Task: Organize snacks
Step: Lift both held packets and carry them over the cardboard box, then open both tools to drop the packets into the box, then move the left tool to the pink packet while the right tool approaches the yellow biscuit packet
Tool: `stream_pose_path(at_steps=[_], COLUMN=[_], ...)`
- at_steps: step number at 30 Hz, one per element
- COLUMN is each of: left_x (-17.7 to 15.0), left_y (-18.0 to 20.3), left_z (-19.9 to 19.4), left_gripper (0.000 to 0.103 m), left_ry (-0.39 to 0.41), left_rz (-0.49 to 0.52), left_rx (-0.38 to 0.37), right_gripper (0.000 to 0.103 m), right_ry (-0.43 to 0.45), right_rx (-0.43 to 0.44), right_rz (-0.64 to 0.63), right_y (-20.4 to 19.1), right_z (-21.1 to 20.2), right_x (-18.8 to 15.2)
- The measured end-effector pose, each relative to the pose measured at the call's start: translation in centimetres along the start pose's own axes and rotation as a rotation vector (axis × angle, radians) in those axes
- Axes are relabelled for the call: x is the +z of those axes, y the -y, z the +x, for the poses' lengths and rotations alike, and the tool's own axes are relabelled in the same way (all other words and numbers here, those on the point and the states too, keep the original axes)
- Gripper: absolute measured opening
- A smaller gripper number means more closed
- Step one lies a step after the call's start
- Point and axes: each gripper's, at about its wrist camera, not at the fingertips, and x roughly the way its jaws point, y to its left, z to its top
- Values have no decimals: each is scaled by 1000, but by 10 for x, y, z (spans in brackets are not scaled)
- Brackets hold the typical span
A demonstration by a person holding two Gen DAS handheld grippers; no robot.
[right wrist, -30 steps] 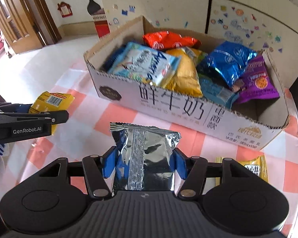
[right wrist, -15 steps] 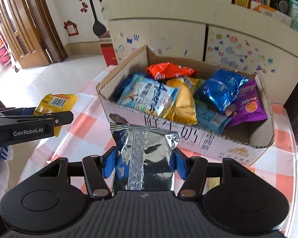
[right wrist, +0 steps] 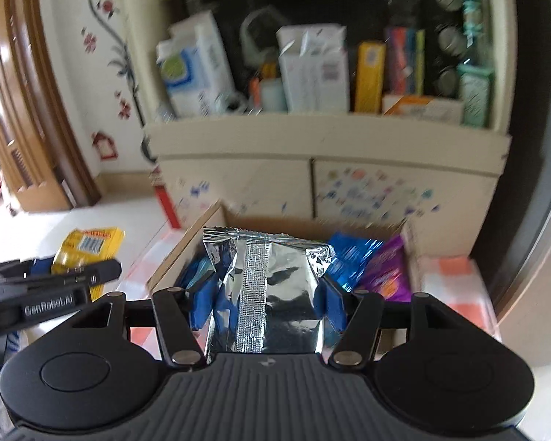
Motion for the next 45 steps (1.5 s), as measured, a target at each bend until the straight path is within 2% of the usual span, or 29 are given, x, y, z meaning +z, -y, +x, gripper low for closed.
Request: stream_pose_path(at_steps=[7,20,22,23,26,27,29,35,41,45], left_x=[11,26,29,29,21,18,17,20,22,21], left_y=[32,55,57,58,58,59,60,59,62,59], left_z=[14,54,65,71,85,87,88,70,66,67], left_gripper=[59,59,62,67,80,81,84,92,92,92], left_ry=[20,11,8,4,-17,-30,-56,-52,-18,-23], left_rz=[13,-18,-30,-35,-48,-46,-47,-60,-14,-55], left_rx=[-35,-62,-77,-87,-86,-82,-76,-79,-68,-64], right_gripper=[66,66,66,68,82,85,86,91,92,94], right_ry=[62,92,107,109,93,90,87,73,59,57], right_rx=[-57,-105,-115,-116,-113,-107,-97,-119,-118,-111], right_rz=[71,198,218,228,295,316,333,328,301,273], right_y=[19,37,39,41,49,52,56,65,69,72], right_z=[-5,13,20,25,34,33,30,17,4,-1], right_x=[15,23,20,18,13,13,14,14,8,9])
